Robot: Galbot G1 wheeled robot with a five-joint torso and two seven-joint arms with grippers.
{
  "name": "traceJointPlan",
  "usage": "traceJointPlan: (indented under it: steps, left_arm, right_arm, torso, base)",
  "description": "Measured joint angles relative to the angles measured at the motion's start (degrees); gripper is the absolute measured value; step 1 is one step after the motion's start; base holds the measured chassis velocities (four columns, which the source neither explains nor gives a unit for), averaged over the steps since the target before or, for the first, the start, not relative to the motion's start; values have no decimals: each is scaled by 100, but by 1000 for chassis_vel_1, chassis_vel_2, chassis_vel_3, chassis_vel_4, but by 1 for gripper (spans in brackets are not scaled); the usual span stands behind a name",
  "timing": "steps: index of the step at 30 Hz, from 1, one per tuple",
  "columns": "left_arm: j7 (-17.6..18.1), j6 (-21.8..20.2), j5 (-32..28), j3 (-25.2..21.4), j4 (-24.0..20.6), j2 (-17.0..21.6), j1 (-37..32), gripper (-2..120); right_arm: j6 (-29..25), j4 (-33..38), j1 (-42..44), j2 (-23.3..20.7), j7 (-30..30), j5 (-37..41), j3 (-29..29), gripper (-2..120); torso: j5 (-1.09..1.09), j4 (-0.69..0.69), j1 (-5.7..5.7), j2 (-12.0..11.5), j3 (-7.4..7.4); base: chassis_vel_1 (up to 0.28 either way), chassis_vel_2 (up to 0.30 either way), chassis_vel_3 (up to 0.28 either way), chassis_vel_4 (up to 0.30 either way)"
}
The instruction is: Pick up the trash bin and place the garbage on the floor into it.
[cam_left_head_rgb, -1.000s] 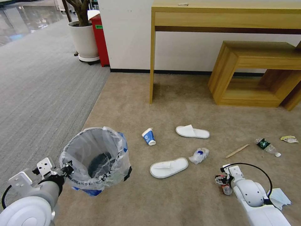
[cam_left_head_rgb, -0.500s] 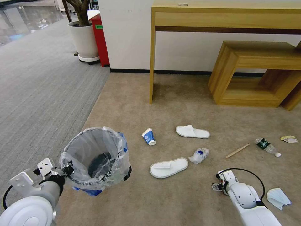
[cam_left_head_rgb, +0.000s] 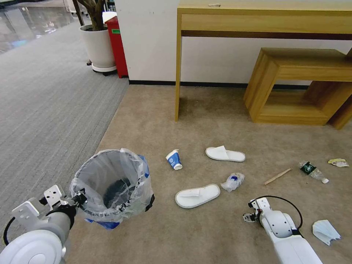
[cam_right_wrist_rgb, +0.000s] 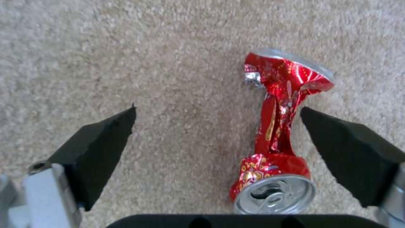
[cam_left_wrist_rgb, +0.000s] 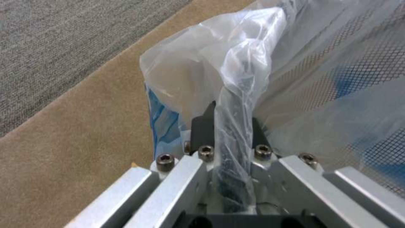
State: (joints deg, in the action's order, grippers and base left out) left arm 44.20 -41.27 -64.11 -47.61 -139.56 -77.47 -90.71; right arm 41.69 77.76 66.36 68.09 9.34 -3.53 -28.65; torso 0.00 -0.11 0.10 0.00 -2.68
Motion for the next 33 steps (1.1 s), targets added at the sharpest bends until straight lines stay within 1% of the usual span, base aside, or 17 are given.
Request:
traceJointPlan:
  steps: [3,4,6,15,17,18,20,21,22,24,25,27,28,31,32,33]
  left_arm:
    - [-1,1,1,0,2,-6,5,1]
    - [-1,1,1,0,2,-6,5,1]
    - [-2,1,1,4,2,-17,5,1]
    - [-3,1,21,17,2,-39,3,1]
    - [-3,1,28,20,2,-42,-2,1]
    - [-3,1,28,20,2,-42,-2,1]
    - [-3,1,34,20,-3,-44,-6,1]
    - [-3,1,34,20,-3,-44,-6,1]
    - [-4,1,36,21,-6,-47,-10,1]
    - [-5,1,50,25,-12,-53,-22,1]
    - [-5,1,50,25,-12,-53,-22,1]
    - [-8,1,64,33,-19,-55,-30,1]
    - [-8,1,64,33,-19,-55,-30,1]
    - [-10,1,75,38,-28,-55,-32,1]
    - [-10,1,75,38,-28,-55,-32,1]
    - [-10,1,82,43,-31,-55,-34,1]
  right_arm:
    - [-8,-96,-40,7,12,-25,-18,89]
    - [-8,-96,-40,7,12,-25,-18,89]
    - [-11,-157,-58,19,18,-55,-25,84]
    - [-85,-291,-65,22,45,-168,-45,84]
    - [-110,-314,-68,11,50,-177,-56,75]
    - [-110,-314,-68,11,50,-177,-56,75]
    - [-126,-323,-68,-20,48,-192,-79,65]
    - [-126,-323,-68,-20,48,-192,-79,65]
    - [-133,-325,-67,-30,47,-193,-88,61]
    - [-153,-328,-60,-54,47,-195,-109,49]
    - [-153,-328,-60,-54,47,-195,-109,49]
    - [-182,-318,-37,-90,52,-196,-129,40]
    - [-182,-318,-37,-90,52,-196,-129,40]
    - [-205,-274,3,-133,65,-191,-136,29]
    - [-205,-274,3,-133,65,-191,-136,29]
    - [-215,-241,28,-154,70,-180,-139,23]
  torso:
    - [0,0,0,0,0]
    - [0,0,0,0,0]
    - [0,0,0,0,0]
    - [-1,0,-1,0,1]
    - [-2,0,-1,0,1]
    - [-2,0,-1,0,1]
    - [-4,0,-1,0,1]
    - [-4,0,-1,0,1]
    - [-3,-1,-1,0,1]
    - [-3,-1,-1,0,1]
    - [-3,-1,-1,0,1]
    - [-1,0,-1,0,1]
    - [-1,0,-1,0,1]
    - [1,0,-1,0,1]
    - [1,0,-1,0,1]
    - [2,1,0,0,0]
  base:
    - [0,0,0,0]
    - [0,0,0,0]
    - [0,0,0,0]
    - [0,0,0,0]
    - [0,0,0,0]
    - [0,0,0,0]
    - [0,0,0,0]
    - [0,0,0,0]
    - [0,0,0,0]
    - [0,0,0,0]
    - [0,0,0,0]
    - [0,0,0,0]
    - [0,0,0,0]
    - [0,0,0,0]
    - [0,0,0,0]
    - [0,0,0,0]
